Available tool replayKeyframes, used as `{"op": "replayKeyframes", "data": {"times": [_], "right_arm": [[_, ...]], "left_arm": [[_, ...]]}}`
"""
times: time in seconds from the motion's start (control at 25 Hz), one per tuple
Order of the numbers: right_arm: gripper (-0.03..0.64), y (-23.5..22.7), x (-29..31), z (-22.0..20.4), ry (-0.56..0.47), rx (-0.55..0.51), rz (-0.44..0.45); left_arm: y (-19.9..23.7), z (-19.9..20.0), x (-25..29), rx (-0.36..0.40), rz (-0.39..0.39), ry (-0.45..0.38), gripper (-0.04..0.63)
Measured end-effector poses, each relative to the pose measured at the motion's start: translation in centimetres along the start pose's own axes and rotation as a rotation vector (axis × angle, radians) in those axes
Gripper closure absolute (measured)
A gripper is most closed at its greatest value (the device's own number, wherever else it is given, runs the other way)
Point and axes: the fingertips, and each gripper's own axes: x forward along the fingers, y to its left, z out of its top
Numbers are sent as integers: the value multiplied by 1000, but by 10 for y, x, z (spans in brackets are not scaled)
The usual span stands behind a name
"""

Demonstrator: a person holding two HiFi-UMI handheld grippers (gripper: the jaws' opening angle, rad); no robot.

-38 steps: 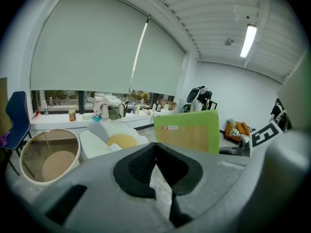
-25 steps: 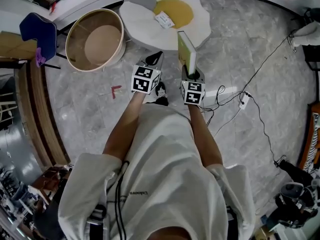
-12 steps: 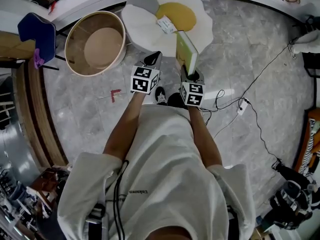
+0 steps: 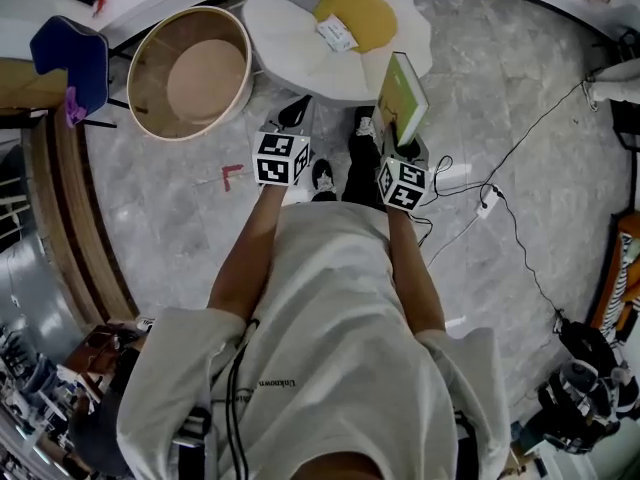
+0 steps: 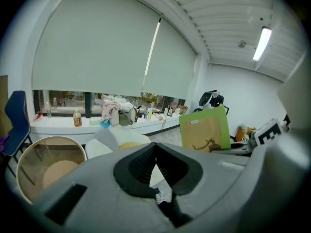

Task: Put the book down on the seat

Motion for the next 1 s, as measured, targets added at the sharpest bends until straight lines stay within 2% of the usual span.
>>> {"op": "replayKeyframes", "data": {"times": [0.12, 0.24, 0.44, 0.64, 0.84, 1.0], "right_arm": [[486, -3, 10, 11, -8, -19, 21], [486, -11, 19, 18, -17, 4, 23], [486, -16, 38, 22, -1, 40, 21], [486, -37, 62, 38, 17, 64, -2], [486, -45, 87, 50, 40, 78, -13], [486, -51, 110, 67, 52, 84, 1]], "left_arm": [[-6, 10, 12, 7, -11, -18, 587], [-17, 16, 26, 61, -37, -8, 588], [-5, 40, 37, 104, -14, -58, 588], [3, 43, 64, 78, -19, -20, 588], [7, 56, 91, 128, -32, -5, 588], [11, 60, 121, 119, -51, 17, 588]]}}
